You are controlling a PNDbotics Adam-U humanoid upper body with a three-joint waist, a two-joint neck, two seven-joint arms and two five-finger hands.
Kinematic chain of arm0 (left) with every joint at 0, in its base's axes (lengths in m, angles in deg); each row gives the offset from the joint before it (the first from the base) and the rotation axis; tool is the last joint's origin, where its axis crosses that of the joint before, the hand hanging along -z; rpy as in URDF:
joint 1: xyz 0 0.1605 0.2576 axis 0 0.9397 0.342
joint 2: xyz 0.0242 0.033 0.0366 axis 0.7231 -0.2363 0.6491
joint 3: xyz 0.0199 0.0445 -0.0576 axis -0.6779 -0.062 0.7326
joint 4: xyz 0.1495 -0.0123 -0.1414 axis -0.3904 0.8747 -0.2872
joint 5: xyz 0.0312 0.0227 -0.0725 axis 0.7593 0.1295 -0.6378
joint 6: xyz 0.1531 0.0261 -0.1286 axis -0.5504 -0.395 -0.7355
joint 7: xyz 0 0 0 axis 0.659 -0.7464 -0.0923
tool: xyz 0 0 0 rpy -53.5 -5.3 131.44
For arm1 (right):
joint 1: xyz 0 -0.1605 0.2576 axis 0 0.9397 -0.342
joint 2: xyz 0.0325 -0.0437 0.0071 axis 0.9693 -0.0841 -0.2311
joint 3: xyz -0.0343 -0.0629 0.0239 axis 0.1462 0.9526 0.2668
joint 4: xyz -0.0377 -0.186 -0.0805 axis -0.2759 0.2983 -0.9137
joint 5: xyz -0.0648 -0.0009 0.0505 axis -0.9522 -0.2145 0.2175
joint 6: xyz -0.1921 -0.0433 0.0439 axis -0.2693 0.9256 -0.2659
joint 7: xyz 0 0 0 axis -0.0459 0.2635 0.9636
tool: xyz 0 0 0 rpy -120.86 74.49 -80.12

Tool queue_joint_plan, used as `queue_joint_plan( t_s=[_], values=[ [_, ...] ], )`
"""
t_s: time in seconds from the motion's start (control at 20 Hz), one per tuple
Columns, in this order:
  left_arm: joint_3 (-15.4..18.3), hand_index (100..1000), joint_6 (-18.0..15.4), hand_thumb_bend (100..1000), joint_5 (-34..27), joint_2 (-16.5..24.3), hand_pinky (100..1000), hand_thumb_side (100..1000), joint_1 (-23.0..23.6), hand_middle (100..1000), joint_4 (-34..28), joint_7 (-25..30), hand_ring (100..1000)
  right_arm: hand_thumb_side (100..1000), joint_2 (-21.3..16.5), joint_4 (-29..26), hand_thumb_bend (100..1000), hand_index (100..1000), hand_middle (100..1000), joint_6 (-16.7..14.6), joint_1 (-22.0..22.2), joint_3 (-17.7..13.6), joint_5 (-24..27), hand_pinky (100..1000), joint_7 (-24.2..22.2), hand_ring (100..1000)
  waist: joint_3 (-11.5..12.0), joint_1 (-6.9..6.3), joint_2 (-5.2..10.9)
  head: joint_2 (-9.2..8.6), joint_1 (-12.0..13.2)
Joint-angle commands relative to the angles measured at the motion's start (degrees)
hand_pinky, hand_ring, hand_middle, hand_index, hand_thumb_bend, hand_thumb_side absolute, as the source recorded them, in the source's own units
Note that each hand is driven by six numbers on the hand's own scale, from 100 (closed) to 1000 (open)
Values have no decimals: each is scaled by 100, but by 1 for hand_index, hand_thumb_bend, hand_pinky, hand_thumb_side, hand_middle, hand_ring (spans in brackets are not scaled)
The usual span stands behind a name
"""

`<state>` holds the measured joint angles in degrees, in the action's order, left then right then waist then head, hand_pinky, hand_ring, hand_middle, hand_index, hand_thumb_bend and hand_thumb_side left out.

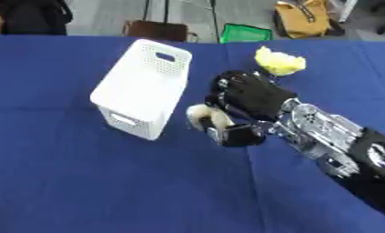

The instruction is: Pick up objects on the table and place them in the box.

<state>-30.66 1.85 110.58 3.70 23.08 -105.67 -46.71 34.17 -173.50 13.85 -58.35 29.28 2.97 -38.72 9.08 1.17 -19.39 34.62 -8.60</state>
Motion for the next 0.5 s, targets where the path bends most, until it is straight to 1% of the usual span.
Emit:
queue_joint_plan(
  t_s=[0.05,0.25,0.5],
  values=[
    [13,756,-72,100,2,87,755,686,-43,775,-78,-71,801,544,-254,-430,100,428,355,148,-175,-163,176,847,-71,774,-8,-1,153,-26,23],
    [13,756,-68,100,6,98,755,686,-37,776,-78,-71,801,544,-371,-774,100,421,349,341,-285,-261,355,847,-230,771,-11,13,169,-19,38],
    [14,756,-63,100,14,123,755,685,-32,776,-78,-76,801,545,-528,-1162,100,416,345,624,-579,-452,610,847,-403,769,-5,41,196,-8,54]
  ],
)
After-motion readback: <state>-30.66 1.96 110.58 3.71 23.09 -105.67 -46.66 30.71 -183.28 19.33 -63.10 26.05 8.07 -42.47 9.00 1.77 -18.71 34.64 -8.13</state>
